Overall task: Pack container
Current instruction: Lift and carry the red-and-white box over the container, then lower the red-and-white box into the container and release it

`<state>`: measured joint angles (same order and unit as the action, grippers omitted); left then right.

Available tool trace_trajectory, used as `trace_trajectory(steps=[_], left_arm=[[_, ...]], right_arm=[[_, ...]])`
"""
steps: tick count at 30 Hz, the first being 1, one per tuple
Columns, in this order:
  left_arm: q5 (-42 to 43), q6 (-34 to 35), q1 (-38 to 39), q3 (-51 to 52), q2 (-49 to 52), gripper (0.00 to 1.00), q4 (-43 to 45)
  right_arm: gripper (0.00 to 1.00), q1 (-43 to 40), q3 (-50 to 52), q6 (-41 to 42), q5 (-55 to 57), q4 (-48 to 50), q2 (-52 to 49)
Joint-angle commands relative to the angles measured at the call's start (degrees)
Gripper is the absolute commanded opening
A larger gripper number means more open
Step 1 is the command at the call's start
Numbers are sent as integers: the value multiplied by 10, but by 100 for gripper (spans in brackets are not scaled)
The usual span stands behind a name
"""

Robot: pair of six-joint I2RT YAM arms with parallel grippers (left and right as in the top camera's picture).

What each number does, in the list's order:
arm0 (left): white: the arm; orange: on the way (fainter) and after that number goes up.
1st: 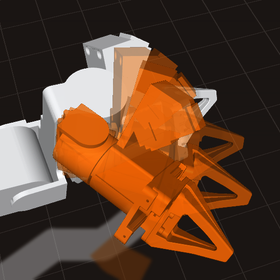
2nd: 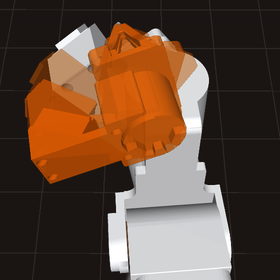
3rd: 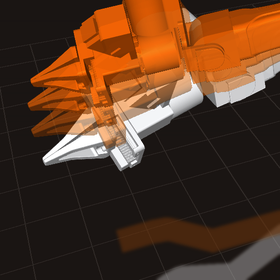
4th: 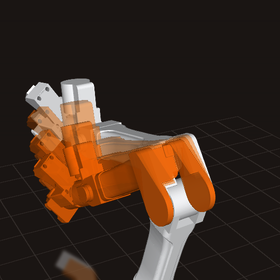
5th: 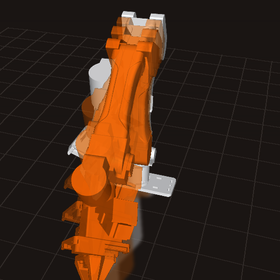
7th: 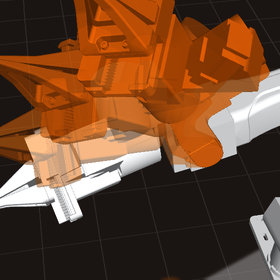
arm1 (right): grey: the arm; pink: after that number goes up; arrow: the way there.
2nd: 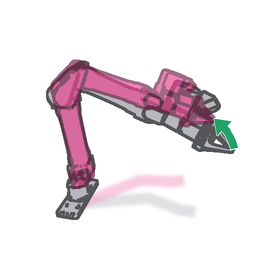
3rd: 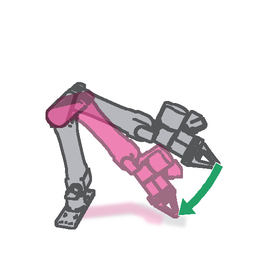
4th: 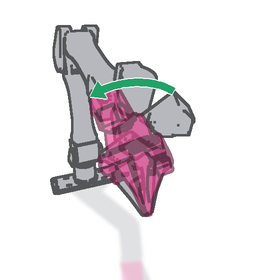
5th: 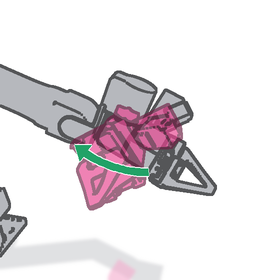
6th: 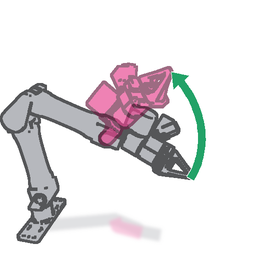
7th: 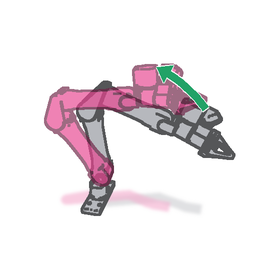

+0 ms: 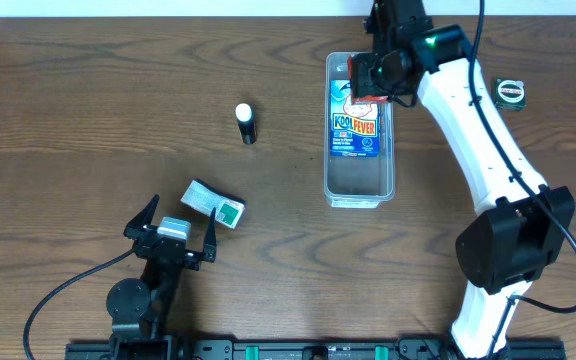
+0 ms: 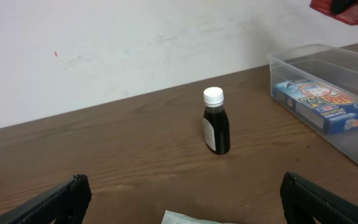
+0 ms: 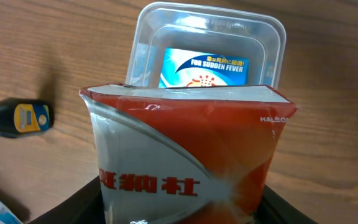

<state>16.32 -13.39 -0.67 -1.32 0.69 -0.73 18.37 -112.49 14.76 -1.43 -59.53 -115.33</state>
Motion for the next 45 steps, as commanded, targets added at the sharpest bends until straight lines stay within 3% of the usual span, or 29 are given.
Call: trace_trajectory(steps=[1,16,32,45], left_arm=[[6,-3,-3,11,-1,98,-18],[6,-3,-3,11,-1,98,-18],[6,-3,-3,11,-1,98,-18],[6,-3,-3,11,-1,98,-18]], right_arm=[[55,19,-6,37,41,0,13],[55,35,83,71,68,36,13],[56,58,96,75,75,34,13],[55,55,110,75,85,136,-3]])
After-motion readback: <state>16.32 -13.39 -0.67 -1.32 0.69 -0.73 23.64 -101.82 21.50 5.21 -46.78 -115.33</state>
